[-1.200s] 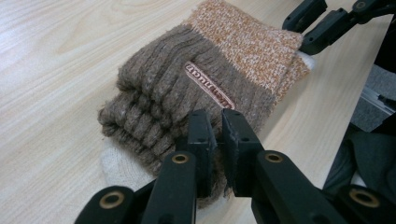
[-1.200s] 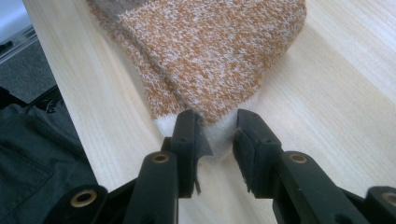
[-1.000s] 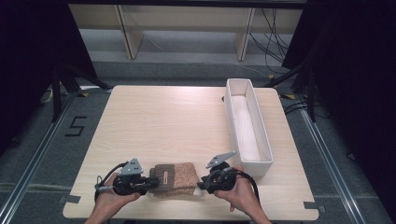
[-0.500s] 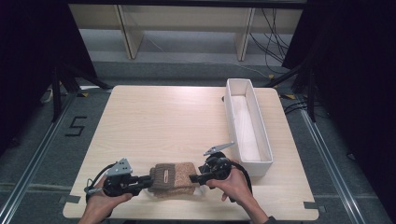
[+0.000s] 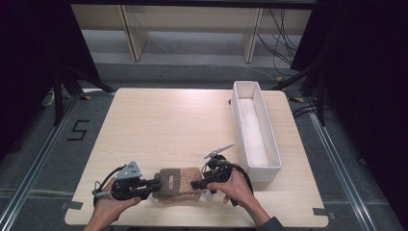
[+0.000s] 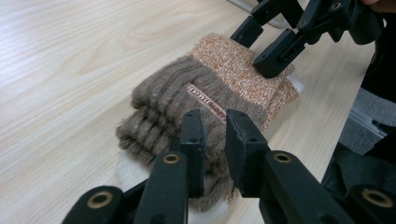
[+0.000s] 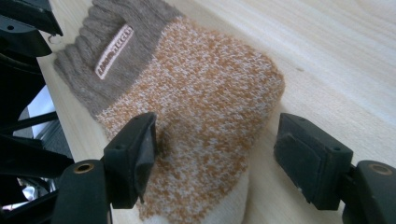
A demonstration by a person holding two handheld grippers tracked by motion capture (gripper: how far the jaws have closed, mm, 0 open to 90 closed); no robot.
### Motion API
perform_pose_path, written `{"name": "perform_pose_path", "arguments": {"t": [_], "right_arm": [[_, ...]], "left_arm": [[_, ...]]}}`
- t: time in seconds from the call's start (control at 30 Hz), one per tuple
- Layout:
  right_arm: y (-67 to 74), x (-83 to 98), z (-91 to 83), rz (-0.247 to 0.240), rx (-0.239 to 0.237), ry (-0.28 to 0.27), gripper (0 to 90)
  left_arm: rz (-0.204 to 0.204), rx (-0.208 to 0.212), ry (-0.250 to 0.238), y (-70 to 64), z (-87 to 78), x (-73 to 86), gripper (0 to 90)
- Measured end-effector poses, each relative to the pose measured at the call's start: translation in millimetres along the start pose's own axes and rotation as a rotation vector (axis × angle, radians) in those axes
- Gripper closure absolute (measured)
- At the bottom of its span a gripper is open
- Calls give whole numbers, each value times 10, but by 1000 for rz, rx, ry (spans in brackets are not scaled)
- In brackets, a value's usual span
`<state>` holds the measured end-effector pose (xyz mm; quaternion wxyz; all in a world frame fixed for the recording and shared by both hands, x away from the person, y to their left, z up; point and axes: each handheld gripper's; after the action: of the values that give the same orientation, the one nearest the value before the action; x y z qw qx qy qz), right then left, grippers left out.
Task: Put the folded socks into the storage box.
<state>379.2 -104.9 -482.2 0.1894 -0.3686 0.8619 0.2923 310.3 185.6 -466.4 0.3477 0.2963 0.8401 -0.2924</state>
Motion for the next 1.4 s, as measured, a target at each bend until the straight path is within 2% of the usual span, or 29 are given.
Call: {"name": "perform_pose_path", "arguments": {"t": [0.07,0.1,0.17,0.2,0.27,0.33,0.4,0.47,0.53,0.57,0.67,0.77,0.8,0.87,0.9,0.93,0.97,1.03,1.23,1.3,1.4], "right_arm": [[1,-5,30,14,0,24,294],[-10,-5,54,-5,-5,12,293],[-12,-6,73,-3,-10,18,292],[-8,-3,72,18,-12,27,292],[-10,3,96,1,-32,17,291],[3,8,118,4,-27,23,286],[17,18,134,28,-33,31,283],[0,26,155,27,-52,20,283],[-22,39,179,57,-86,21,290],[-35,49,198,57,-104,3,305],[-20,33,217,40,-107,12,309],[-15,24,253,64,-140,9,317],[-26,21,271,52,-172,-4,320],[-32,18,289,67,-194,-5,339],[-48,16,299,59,-216,-11,341],[-50,15,303,81,-231,-13,340],[-51,15,312,85,-220,-22,340],[-59,12,328,75,-227,-33,340],[-48,-3,342,98,-235,-32,346],[-49,-13,350,96,-239,-28,346],[-62,-16,369,98,-238,-44,363]], "left_arm": [[-6,1,31,18,89,38,773],[-10,2,39,42,111,57,779],[-28,5,45,88,106,82,789],[-30,-1,47,98,101,96,791],[-27,-1,51,97,107,123,793],[-26,-7,57,93,107,124,794],[-30,-5,60,99,115,124,796],[-37,-1,64,99,115,136,797],[-43,1,66,104,115,141,798],[-43,2,66,107,115,142,799],[-34,3,73,106,125,136,799],[-29,-3,78,106,124,131,801],[-26,-3,74,104,124,134,801],[-24,-1,77,106,125,131,800],[-25,-1,78,106,124,130,801],[-25,-1,75,105,125,134,801],[-25,-2,75,103,123,136,800],[-25,1,77,106,124,132,800],[-18,-1,87,109,127,123,801],[-15,0,77,98,126,132,801],[-15,2,83,103,129,124,800]]}}
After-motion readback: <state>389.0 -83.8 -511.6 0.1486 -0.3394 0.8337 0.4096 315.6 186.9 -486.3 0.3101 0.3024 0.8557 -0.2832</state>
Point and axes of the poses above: each handheld gripper's, and its own axes: z roughly forward along the jaws, x roughly out of its underside, y roughly to its left, and after that the axes turned 6 degrees about -z, right-handed
